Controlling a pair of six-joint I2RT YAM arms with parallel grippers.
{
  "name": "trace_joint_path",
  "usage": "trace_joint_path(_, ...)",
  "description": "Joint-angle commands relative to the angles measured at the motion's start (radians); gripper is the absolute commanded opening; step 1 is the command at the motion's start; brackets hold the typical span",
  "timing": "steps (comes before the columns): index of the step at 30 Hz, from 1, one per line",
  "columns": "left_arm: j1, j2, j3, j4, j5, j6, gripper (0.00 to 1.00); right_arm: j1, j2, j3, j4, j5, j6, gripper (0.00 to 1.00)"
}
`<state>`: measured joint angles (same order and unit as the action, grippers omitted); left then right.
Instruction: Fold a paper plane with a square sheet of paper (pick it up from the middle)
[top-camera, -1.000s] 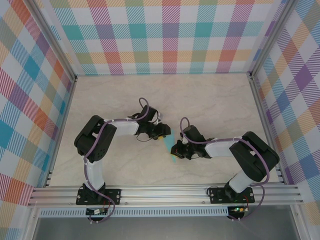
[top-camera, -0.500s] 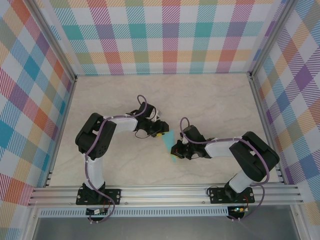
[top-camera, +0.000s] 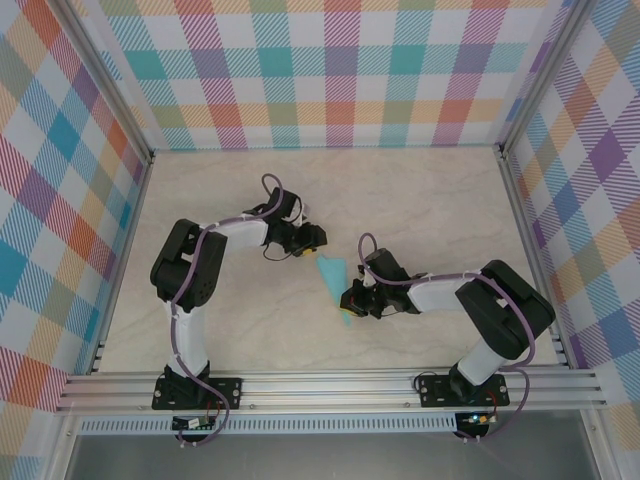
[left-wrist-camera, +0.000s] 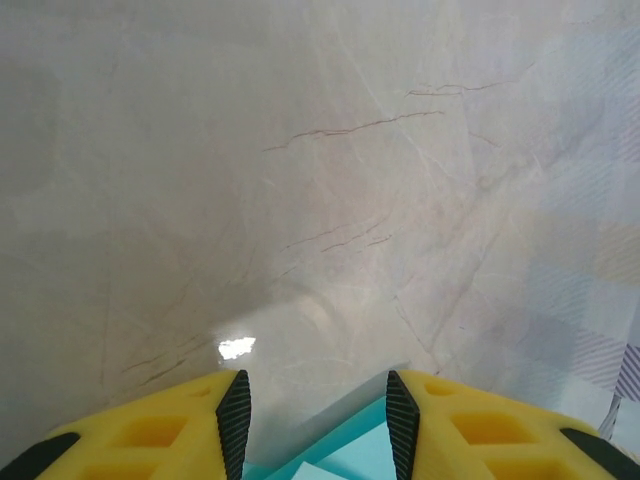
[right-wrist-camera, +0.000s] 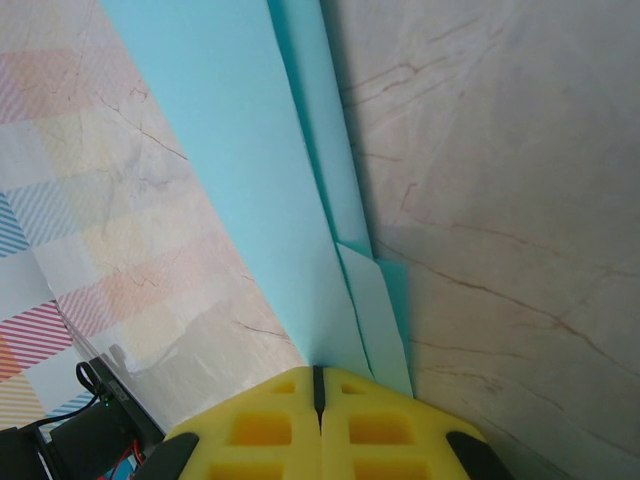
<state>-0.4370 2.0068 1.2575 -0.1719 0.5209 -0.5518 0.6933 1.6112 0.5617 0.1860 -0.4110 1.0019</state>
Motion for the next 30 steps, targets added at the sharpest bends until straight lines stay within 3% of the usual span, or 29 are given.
trace_joint_path(1, 0.011, -0.103, 0.025, -0.06, -0.016, 0.023, 0.43, 0.008, 0.046, -0.016, -0.135, 0.014, -0.007, 0.05)
trace_joint_path(8, -0.048, -0.264, -0.066, -0.075, -0.013, -0.019, 0.37, 0.008, 0.038, -0.006, -0.134, 0.032, 0.004, 0.05)
trace_joint_path(12, -0.107, -0.285, -0.157, 0.009, -0.009, -0.086, 0.33, 0.008, 0.028, -0.007, -0.117, 0.039, 0.01, 0.05)
trace_joint_path(20, -0.199, -0.182, -0.209, 0.163, 0.011, -0.162, 0.33, 0.008, 0.015, -0.009, -0.111, 0.043, 0.01, 0.05)
trace_joint_path(24, -0.21, -0.134, -0.204, 0.162, 0.001, -0.143, 0.33, 0.008, 0.014, -0.008, -0.101, 0.039, 0.012, 0.05)
trace_joint_path(30, -0.21, -0.079, -0.213, 0.09, -0.1, -0.122, 0.31, 0.008, -0.022, -0.006, -0.081, 0.014, 0.017, 0.05)
